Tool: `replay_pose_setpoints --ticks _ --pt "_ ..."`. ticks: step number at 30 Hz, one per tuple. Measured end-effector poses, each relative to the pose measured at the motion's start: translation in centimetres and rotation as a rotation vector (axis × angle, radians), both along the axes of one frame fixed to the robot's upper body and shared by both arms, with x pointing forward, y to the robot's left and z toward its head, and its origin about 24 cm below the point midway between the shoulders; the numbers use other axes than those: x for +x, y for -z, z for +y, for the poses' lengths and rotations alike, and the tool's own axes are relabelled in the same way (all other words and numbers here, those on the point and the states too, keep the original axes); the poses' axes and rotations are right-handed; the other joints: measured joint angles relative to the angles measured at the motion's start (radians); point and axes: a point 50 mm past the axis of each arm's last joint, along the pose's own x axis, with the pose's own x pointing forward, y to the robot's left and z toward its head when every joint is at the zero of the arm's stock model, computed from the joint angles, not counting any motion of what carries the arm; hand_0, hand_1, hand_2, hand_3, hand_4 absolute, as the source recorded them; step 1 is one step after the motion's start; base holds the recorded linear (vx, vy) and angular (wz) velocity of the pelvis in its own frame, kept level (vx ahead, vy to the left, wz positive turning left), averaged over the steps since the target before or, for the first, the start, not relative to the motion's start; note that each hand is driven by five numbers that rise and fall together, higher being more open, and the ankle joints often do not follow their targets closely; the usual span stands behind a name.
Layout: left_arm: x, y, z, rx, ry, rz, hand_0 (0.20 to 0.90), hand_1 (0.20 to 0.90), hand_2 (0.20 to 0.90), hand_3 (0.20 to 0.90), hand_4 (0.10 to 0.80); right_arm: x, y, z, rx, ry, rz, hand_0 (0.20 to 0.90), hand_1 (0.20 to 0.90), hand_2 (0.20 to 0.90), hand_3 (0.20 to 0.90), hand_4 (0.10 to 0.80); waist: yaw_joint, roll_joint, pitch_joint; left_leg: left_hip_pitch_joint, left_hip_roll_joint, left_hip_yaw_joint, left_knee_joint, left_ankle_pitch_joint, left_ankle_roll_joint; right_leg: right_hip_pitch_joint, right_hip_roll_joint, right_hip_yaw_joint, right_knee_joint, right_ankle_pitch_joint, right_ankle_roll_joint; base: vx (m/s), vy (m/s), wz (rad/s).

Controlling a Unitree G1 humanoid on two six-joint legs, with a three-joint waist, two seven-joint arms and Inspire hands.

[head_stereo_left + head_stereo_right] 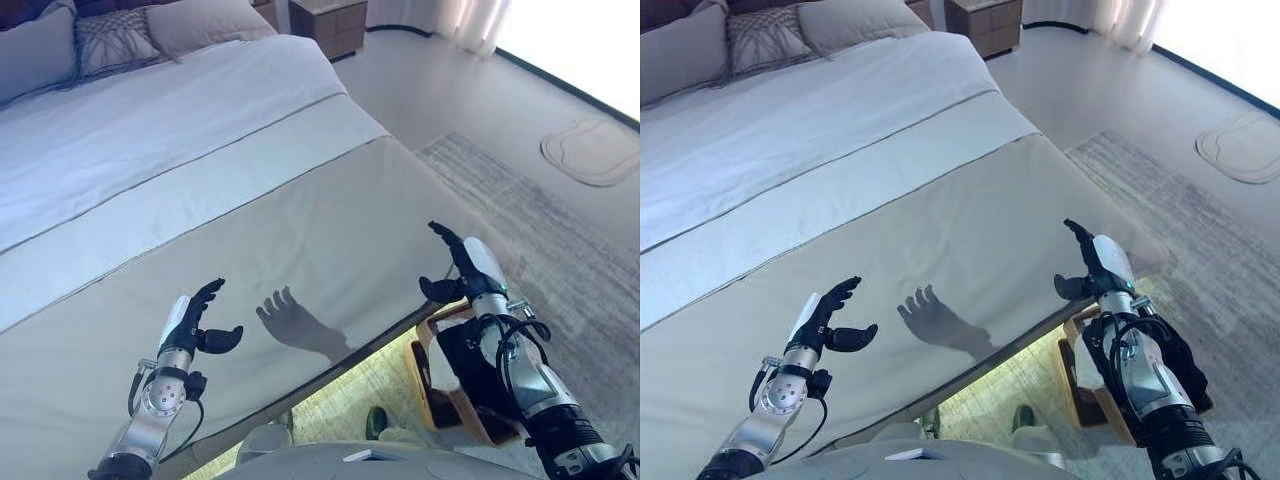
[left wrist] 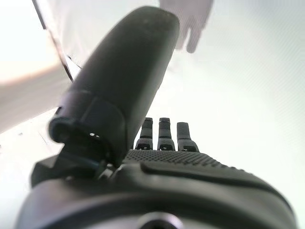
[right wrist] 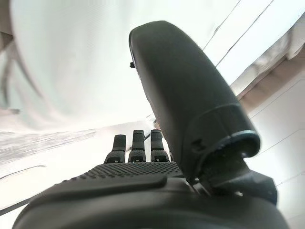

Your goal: Pick up the clothes from the bed and place them into the basket

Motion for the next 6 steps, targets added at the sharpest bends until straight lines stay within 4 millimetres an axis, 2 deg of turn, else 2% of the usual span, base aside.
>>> replay_pose_setpoints --ticks 6 --pt "-0.34 0.55 -0.19 -0.081 -0.044 0.031 0.9 0.9 0.9 0.9 0.8 -0.07 0.39 0.23 -0.016 -0.022 0.045 0.9 0.9 0.9 0.9 0.8 0.026 -0.003 -0.002 -0.002 -0.01 -0.033 0.001 0.008 0.006 0.014 -0.009 -0.029 0.0 -0.002 0.002 0.022 0.018 0.15"
